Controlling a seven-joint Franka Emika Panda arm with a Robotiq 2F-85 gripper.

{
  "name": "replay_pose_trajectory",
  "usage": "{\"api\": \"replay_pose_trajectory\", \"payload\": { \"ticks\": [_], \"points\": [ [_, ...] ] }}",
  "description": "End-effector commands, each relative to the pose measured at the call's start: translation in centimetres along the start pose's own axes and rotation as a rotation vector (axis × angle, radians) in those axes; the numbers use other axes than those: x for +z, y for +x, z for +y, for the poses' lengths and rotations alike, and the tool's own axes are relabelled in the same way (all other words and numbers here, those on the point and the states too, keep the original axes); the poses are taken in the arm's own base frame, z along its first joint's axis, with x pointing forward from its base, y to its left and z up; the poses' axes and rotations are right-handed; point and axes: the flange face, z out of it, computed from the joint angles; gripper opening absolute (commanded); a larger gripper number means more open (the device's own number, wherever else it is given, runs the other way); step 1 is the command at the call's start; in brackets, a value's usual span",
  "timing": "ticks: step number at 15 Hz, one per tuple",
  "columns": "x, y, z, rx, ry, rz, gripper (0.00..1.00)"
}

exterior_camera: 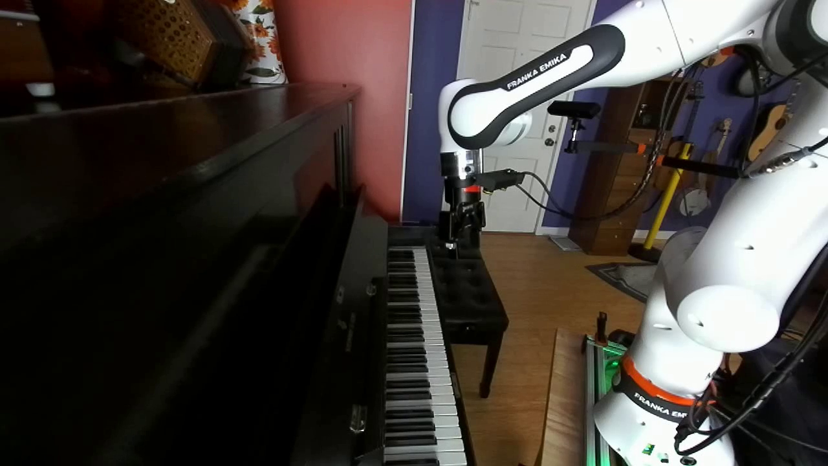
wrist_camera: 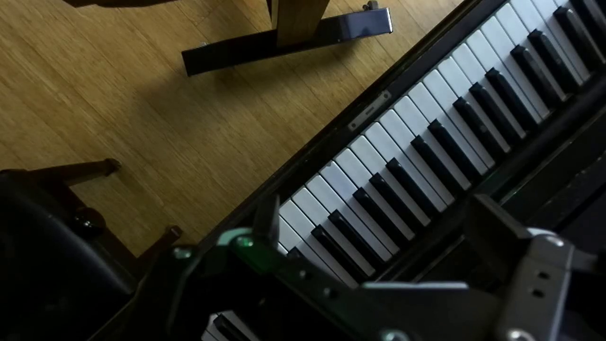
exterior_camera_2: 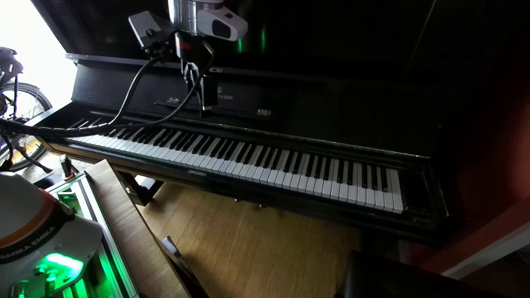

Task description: Press one key on the right side of the keyboard

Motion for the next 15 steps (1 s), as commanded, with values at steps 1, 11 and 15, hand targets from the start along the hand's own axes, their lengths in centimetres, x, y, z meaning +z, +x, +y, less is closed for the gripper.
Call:
{"api": "replay_pose_trajectory", "payload": {
  "ticks": [1, 11, 15],
  "points": [
    [0.0, 0.0, 0.0, 0.0, 0.0, 0.0, 1.0],
    [0.0, 3.7, 10.4, -0.218, -0.18, -0.009, 1.0],
    [1.1, 5.9, 15.7, -0.254, -0.235, 0.072, 1.0]
  ]
}}
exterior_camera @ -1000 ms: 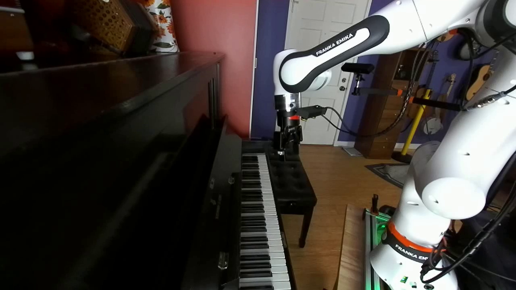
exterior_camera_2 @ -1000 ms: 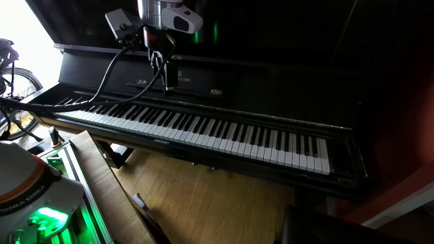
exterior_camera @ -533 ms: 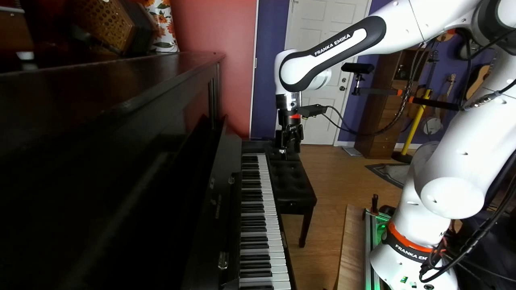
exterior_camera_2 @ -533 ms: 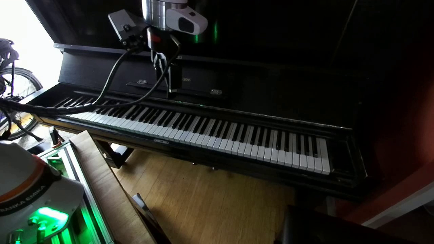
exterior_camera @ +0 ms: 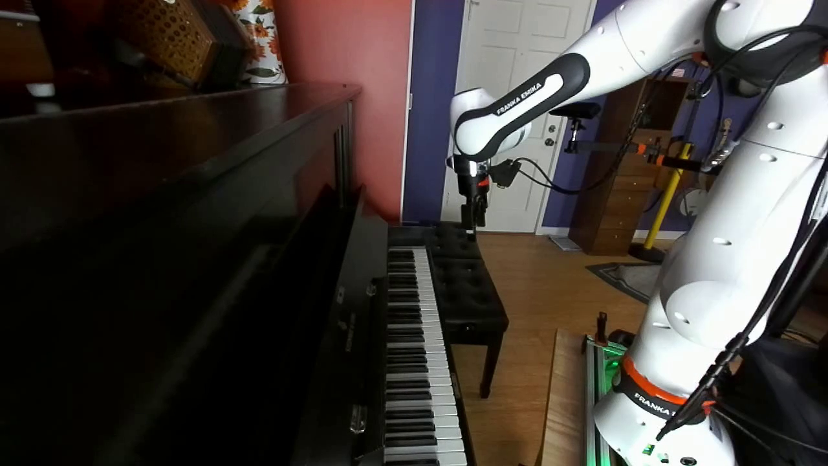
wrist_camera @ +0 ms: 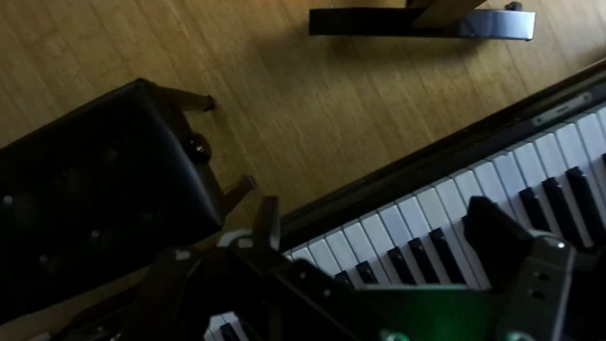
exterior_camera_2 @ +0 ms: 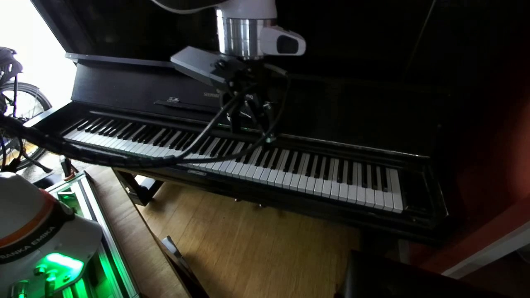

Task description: Press one key on the right side of the keyboard

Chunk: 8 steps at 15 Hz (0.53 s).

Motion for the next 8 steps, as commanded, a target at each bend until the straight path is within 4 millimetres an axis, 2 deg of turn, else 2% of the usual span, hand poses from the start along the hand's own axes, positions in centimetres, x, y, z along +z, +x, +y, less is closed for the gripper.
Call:
{"api": "replay_pose_trajectory", "payload": {
  "ticks": [1, 2, 4, 8],
  "points": [
    [2.3, 1.1, 4.5, 0.001, -0.004, 0.063, 1.0],
    [1.2, 0.4, 2.4, -0.001, -0.012, 0.039, 1.0],
    [2.1, 0.6, 4.0, 0.006, -0.014, 0.051, 1.0],
    [2.2, 1.0, 4.2, 0.005, -0.016, 0.052, 1.0]
  ]
}}
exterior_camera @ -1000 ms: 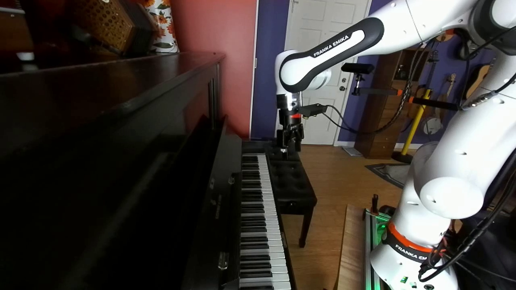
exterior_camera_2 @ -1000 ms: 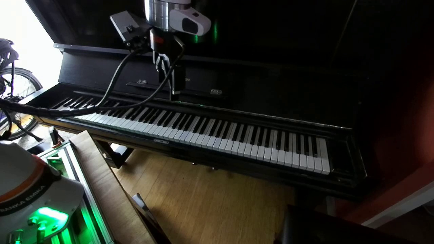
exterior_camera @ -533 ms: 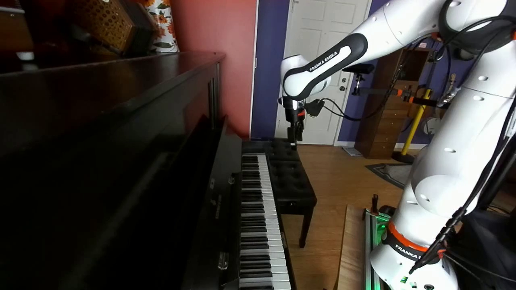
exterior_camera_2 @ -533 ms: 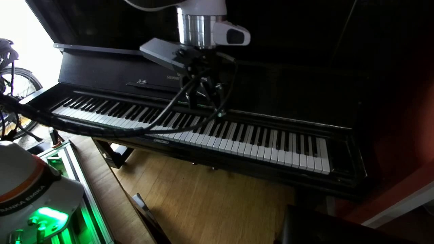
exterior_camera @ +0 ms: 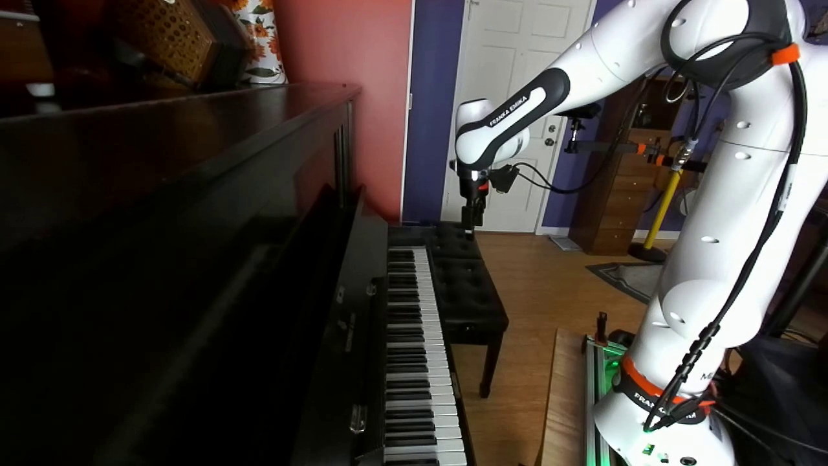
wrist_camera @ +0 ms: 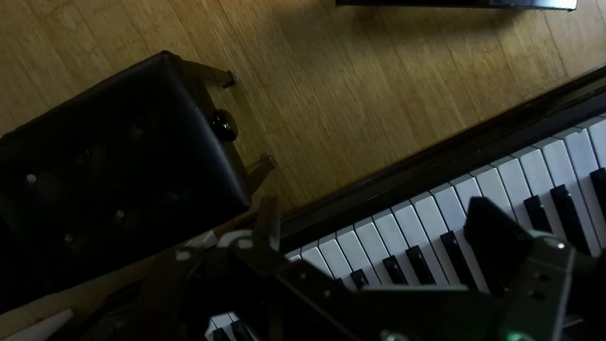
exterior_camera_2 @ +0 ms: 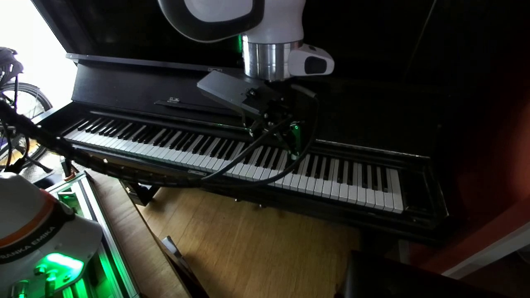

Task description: Press one key on the right side of the keyboard

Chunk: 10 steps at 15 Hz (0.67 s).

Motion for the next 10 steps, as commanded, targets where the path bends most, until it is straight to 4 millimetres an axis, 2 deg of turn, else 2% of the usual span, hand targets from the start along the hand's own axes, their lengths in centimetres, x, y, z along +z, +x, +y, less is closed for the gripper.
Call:
{"api": "replay_pose_trajectory", "payload": {
  "ticks": [1, 4, 8, 10],
  "points": [
    [-0.1, 0.0, 0.0, 0.0, 0.0, 0.0, 1.0],
    [1.5, 1.2, 3.5, 0.109, 0.005, -0.035, 1.0],
    [4.0, 3.7, 8.2, 0.103, -0.032, 0.015, 1.0],
    [5.6, 5.3, 9.8, 0.087, -0.02, 0.052, 1.0]
  ]
}}
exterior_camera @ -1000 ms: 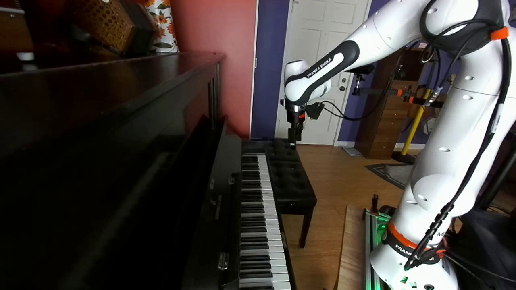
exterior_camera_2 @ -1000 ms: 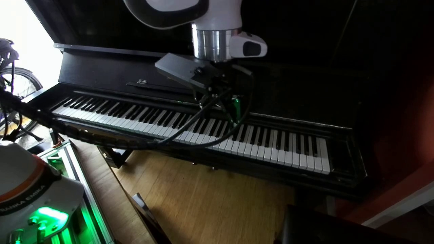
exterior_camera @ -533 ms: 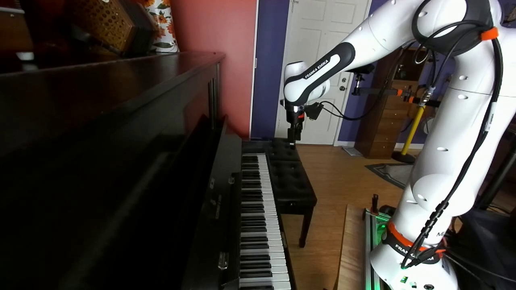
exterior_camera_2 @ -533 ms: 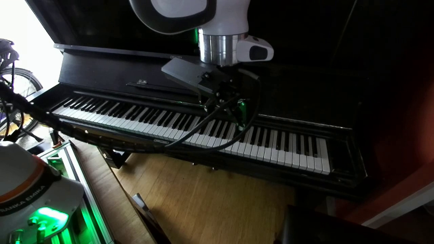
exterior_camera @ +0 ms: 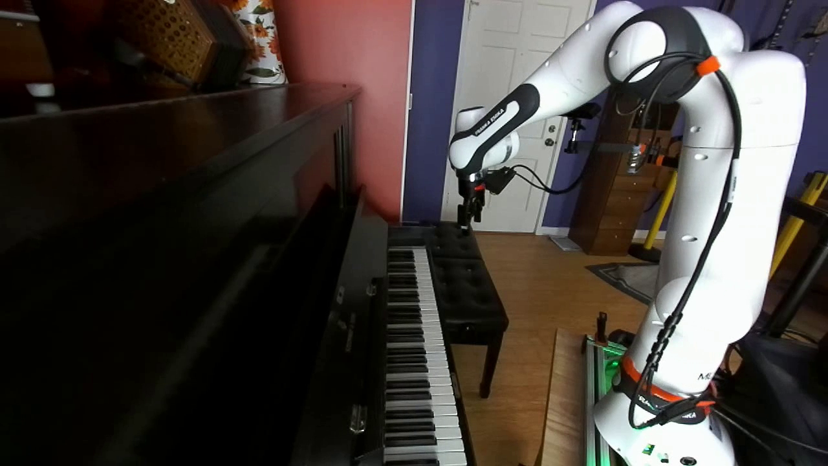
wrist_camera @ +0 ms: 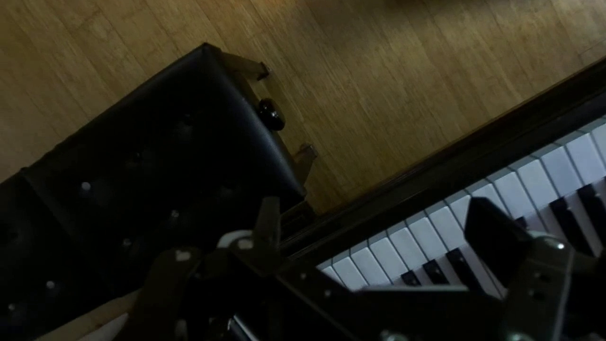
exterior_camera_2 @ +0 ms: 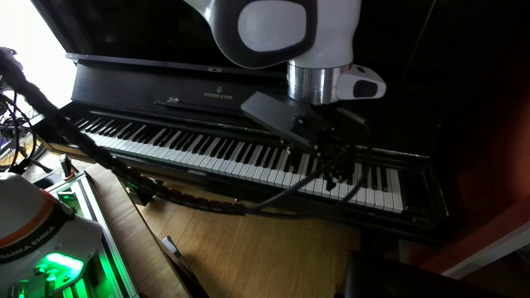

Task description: Press one key on the right side of the keyboard

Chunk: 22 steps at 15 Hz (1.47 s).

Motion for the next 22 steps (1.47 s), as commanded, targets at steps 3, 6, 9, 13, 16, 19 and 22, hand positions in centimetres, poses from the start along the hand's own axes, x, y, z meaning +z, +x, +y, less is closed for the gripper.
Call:
{"api": "replay_pose_trajectory", "payload": {
  "ticks": [3, 6, 9, 13, 16, 19, 22],
  "points": [
    [5.4, 5.3, 3.4, -0.046, 0.07, 0.092, 1.0],
    [5.2, 5.1, 2.8, -0.038, 0.074, 0.079, 1.0],
    [6.1, 6.1, 3.2, -0.041, 0.083, 0.085, 1.0],
    [6.7, 7.2, 3.0, -0.081, 0.067, 0.11, 1.0],
    [7.7, 8.6, 2.5, -0.146, 0.073, 0.147, 1.0],
    [8.9, 9.6, 2.2, -0.182, 0.08, 0.16, 1.0],
    [10.2, 10.5, 2.1, -0.215, 0.09, 0.165, 0.66]
  ]
}}
